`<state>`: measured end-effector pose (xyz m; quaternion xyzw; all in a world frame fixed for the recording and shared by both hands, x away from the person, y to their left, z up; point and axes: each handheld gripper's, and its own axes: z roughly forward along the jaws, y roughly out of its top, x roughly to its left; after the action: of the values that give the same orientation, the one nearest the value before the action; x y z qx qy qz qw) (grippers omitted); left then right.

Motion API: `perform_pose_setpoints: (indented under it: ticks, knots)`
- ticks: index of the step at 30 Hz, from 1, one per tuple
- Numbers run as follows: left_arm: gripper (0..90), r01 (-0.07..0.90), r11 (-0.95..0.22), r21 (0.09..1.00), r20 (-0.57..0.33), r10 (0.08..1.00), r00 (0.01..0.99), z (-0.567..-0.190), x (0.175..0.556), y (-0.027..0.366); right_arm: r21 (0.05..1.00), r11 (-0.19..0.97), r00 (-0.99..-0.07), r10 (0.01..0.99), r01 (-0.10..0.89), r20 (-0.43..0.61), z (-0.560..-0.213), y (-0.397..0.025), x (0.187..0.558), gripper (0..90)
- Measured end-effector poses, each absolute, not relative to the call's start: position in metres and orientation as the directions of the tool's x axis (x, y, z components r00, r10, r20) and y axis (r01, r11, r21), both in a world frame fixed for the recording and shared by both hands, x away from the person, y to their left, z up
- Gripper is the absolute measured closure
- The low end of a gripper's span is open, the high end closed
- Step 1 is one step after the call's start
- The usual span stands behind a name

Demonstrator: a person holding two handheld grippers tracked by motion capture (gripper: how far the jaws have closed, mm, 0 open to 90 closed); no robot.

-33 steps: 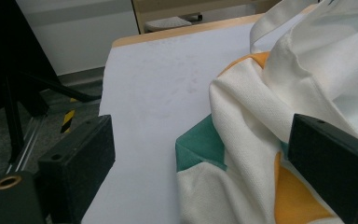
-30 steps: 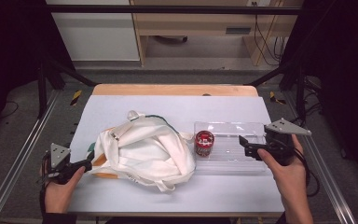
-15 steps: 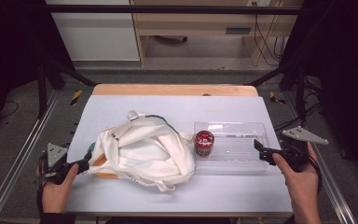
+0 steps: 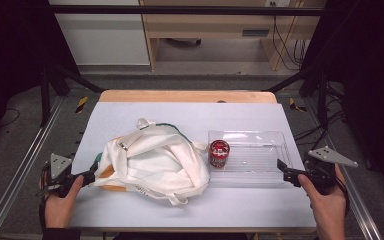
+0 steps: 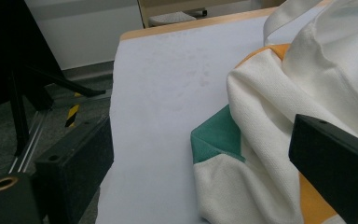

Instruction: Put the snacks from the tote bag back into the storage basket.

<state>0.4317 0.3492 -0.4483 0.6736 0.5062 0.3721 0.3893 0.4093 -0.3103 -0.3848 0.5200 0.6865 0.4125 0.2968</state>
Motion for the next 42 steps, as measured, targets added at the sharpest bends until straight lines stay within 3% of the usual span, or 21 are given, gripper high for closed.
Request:
perform_pose_setpoints:
  ticks: [42]
  knots:
    - [6.0,0.398,-0.198,0.896,0.114,0.968,0.226,-0.450,0.433,0.348,0.780,0.190,-0.327,0.945,0.597,0.020,-0.446,-0.304,0.394,5.0]
